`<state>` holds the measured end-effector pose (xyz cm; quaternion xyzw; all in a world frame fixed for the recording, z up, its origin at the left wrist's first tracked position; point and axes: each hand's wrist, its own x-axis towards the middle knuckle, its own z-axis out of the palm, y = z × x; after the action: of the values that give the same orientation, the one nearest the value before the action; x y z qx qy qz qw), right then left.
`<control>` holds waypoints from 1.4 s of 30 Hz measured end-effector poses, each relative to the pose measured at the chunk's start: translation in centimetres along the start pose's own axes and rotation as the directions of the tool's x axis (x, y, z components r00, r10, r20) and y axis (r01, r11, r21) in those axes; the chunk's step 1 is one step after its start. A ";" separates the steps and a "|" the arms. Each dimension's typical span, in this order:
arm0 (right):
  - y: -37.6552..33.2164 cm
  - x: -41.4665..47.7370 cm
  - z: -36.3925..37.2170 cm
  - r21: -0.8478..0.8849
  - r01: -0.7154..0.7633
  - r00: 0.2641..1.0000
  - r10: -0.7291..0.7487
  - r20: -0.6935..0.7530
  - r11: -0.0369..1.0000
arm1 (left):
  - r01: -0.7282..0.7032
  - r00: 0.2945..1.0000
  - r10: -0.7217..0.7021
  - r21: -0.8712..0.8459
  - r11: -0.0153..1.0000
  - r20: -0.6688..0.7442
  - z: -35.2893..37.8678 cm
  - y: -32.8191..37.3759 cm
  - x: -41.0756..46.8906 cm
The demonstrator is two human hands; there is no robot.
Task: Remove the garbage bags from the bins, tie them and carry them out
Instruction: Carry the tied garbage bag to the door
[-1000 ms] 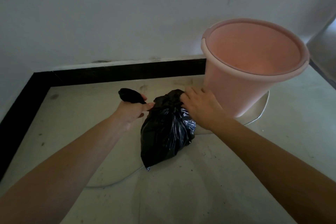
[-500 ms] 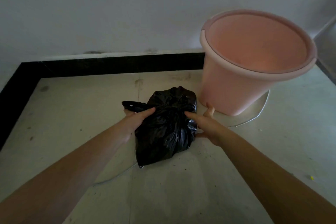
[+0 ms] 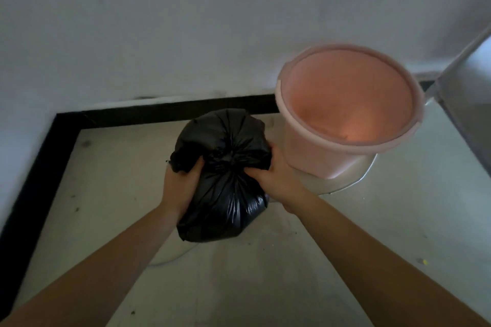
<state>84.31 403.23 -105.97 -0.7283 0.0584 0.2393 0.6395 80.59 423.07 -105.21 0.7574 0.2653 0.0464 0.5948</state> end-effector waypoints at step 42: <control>-70.4 -75.9 21.4 0.472 0.728 -0.099 -0.605 0.790 0.498 | -0.065 0.072 -0.030 -0.035 0.997 -0.997 -43.7 69.2 -79.8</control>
<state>39.29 419.29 -11.70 -0.4208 -0.6880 0.2445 0.5383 19.50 414.41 -8.99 0.5047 0.5883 0.5663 0.2801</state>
